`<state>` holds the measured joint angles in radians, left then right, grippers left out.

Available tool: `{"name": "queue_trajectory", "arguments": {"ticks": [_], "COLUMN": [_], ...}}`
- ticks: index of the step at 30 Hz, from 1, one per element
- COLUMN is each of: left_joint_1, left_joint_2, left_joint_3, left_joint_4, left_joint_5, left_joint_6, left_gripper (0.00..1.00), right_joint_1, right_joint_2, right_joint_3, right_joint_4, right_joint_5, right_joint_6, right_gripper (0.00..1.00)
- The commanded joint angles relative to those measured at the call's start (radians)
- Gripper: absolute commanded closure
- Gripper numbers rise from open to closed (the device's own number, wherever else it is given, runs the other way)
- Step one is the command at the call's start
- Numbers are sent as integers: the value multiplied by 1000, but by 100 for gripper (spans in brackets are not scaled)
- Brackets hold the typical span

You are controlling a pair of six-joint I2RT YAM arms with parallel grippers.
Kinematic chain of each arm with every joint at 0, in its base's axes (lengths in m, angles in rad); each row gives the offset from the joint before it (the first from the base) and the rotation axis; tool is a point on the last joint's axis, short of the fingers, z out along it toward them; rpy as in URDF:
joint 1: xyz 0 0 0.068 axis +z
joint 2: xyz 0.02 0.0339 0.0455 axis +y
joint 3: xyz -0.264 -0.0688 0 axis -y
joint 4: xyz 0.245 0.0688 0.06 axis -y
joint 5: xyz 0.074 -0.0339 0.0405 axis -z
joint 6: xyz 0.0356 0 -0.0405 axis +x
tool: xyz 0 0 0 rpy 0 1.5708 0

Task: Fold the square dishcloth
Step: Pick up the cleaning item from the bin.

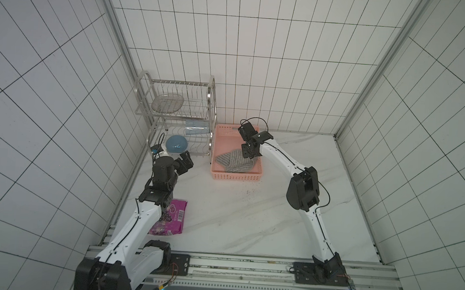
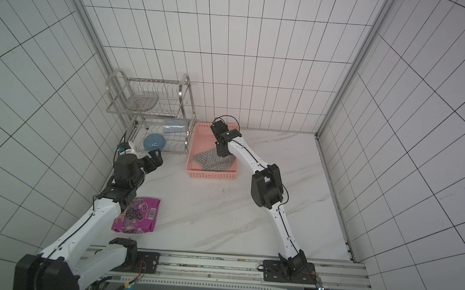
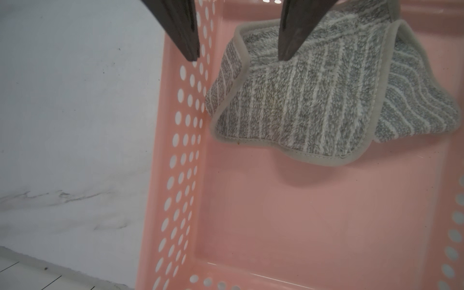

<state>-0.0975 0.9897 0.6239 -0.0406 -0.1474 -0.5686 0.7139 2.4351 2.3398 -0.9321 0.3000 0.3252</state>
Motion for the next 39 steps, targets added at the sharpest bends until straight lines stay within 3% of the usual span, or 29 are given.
{"name": "queue_trajectory", "arguments": {"ticks": [1, 15, 18, 22, 27, 39], "left_joint_1": [-3, -4, -4, -3, -3, -2], "left_joint_2": [3, 2, -1, 1, 3, -34], "left_joint_3": [-13, -16, -17, -17, -5, 84], "left_joint_4": [19, 20, 20, 19, 16, -58], "left_joint_5": [9, 9, 7, 6, -4, 3], "left_joint_6": [-1, -1, -1, 1, 3, -8], "left_gripper": [2, 2, 2, 2, 2, 1], "right_joint_1": [8, 7, 8, 8, 15, 38], "right_joint_2": [44, 122, 128, 119, 56, -194], "right_joint_3": [41, 80, 81, 81, 87, 108], "right_joint_4": [-25, -32, -35, -41, -41, -40], "right_joint_5": [32, 60, 78, 89, 82, 85], "right_joint_6": [-18, -14, -11, -13, -31, -116], "right_gripper": [47, 58, 67, 87, 100, 100]}}
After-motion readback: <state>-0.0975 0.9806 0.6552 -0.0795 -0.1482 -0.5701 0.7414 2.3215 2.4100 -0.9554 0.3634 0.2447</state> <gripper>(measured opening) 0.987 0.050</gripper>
